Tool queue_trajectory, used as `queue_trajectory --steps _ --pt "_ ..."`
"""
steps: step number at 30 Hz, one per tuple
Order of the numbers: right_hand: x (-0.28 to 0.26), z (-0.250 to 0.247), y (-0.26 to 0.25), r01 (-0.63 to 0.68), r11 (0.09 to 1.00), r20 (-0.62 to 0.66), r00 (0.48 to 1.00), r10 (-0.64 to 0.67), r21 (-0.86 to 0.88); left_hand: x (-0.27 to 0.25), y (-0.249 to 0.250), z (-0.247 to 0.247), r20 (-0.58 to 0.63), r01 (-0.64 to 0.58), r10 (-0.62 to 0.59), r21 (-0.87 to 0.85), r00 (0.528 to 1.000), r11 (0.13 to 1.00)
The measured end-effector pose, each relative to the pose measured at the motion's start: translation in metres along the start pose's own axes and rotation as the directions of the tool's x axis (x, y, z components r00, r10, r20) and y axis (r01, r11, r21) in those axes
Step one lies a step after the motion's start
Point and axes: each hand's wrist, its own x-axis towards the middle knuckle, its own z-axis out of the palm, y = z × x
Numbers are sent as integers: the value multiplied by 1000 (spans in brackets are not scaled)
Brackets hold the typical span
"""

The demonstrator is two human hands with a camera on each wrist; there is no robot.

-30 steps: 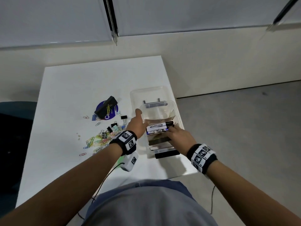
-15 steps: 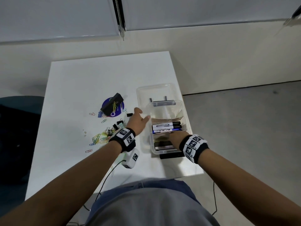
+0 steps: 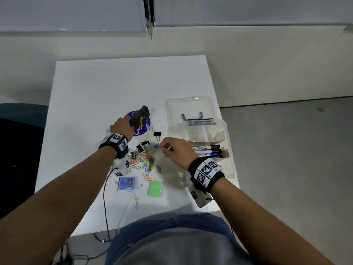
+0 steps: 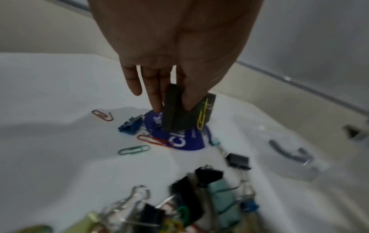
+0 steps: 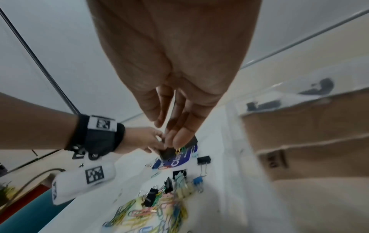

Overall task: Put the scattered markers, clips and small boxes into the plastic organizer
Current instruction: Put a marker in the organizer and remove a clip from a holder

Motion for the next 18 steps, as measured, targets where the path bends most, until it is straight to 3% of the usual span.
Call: queue_trajectory --steps 4,9,16,18 --pt "29 27 -7 -7 1000 -93 996 7 2 -33 5 -14 -35 -106 100 -284 994 953" --pt "58 50 -17 -88 989 -221 969 113 122 -85 1 -16 29 -131 159 -437 987 890" --pt "60 66 -10 -148 962 -150 971 184 228 -115 -12 -4 35 -101 136 -502 990 859" --pt "56 68 -10 -133 976 -118 981 155 171 -118 -15 -3 25 -87 116 -507 993 857"
